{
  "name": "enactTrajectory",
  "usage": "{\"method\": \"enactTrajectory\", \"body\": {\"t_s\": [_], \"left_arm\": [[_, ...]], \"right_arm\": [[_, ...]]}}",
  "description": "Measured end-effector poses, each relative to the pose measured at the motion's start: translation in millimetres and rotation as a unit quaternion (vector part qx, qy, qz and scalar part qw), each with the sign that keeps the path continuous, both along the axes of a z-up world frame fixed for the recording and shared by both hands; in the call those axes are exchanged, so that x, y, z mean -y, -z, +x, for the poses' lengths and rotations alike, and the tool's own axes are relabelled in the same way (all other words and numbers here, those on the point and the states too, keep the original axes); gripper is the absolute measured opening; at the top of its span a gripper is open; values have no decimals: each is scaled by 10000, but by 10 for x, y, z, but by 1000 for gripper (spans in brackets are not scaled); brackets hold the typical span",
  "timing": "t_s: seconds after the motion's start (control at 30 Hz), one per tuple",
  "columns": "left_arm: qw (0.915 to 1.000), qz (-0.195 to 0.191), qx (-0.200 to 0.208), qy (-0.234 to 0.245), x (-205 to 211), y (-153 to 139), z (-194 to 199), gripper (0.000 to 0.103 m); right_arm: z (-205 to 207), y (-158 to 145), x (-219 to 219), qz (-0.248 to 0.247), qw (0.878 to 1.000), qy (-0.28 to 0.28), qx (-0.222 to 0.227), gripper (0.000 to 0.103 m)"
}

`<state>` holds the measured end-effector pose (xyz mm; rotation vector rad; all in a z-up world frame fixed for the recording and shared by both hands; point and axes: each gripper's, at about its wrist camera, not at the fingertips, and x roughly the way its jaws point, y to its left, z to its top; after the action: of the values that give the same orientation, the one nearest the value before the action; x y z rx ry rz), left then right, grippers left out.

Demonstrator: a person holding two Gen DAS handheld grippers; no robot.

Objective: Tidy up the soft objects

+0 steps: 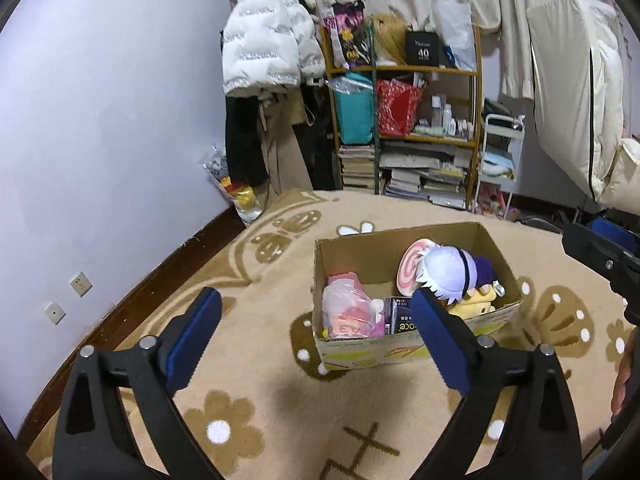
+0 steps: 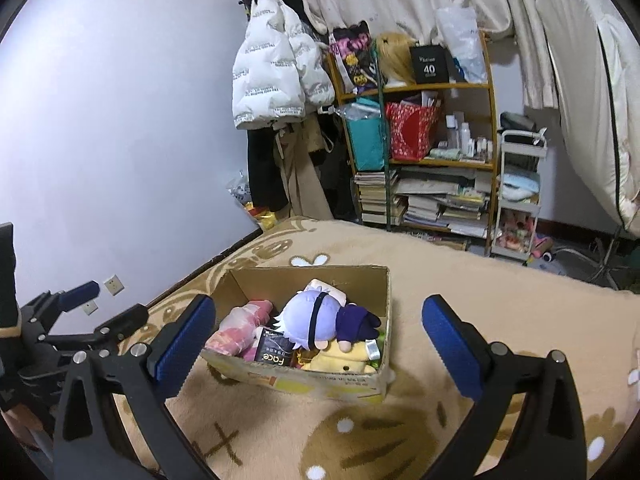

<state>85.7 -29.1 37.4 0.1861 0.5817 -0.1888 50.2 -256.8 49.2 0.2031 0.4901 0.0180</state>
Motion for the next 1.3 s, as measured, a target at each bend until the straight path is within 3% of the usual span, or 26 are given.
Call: {"method": "enactTrajectory", "body": {"t_s": [0.17, 0.6, 0.8, 1.0, 1.3], "left_arm": [[9998, -133, 108, 57, -119, -129, -249, 99], [9978, -302, 579, -58, -339, -334, -804, 102], [9971, -366, 658, -89, -378, -287, -846, 102], [9968, -153, 768, -170, -358, -196, -835, 102], [9980, -54, 605, -145, -316, -64, -753, 102]], "right_arm": [[-266, -127, -62, -245, 9996, 53, 96, 103], [-743, -296, -141, -302, 9980, 273, 484, 103], [-847, -223, -129, -351, 9968, 333, 632, 103], [-854, -126, -119, -363, 9975, 339, 500, 103], [-844, -23, -98, -459, 9975, 339, 416, 103]]}}
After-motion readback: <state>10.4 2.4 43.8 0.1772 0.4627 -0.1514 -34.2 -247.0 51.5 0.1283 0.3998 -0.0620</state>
